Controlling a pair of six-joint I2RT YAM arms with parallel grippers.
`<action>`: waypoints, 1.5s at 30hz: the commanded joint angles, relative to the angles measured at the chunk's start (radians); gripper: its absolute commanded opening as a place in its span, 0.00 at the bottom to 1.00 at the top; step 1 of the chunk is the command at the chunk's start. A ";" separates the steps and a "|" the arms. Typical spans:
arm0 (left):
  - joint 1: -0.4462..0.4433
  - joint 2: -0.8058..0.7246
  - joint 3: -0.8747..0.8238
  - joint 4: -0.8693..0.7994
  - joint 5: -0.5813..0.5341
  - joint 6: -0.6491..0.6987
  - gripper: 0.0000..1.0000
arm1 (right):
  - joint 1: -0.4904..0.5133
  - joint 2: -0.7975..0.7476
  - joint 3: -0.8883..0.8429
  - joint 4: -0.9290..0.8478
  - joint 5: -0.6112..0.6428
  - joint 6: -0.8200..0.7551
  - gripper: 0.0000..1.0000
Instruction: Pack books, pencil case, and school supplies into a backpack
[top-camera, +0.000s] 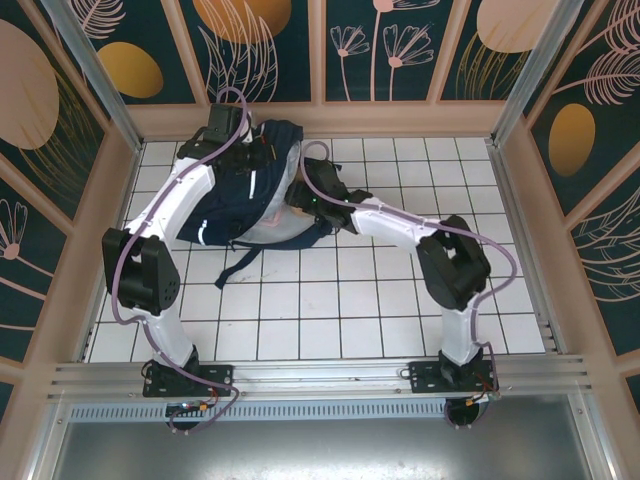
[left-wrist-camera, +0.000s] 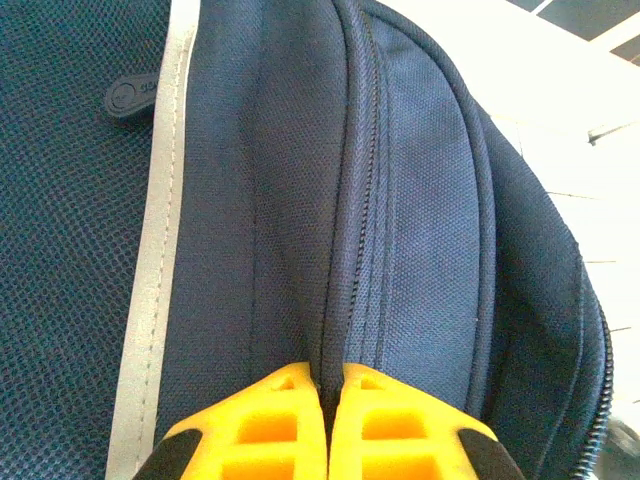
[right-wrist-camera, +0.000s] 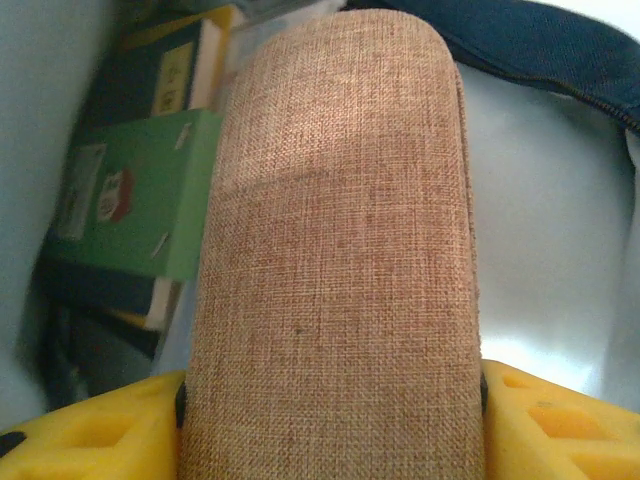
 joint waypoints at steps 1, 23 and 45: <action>0.000 -0.074 0.003 0.095 0.021 -0.009 0.00 | -0.019 0.082 0.099 -0.068 0.014 0.103 0.53; -0.002 -0.018 -0.010 0.110 0.079 -0.041 0.00 | -0.046 -0.084 -0.055 -0.073 0.055 0.010 0.83; 0.075 -0.191 -0.313 0.131 -0.107 -0.071 0.62 | -0.046 -0.269 -0.278 -0.021 -0.039 -0.035 0.77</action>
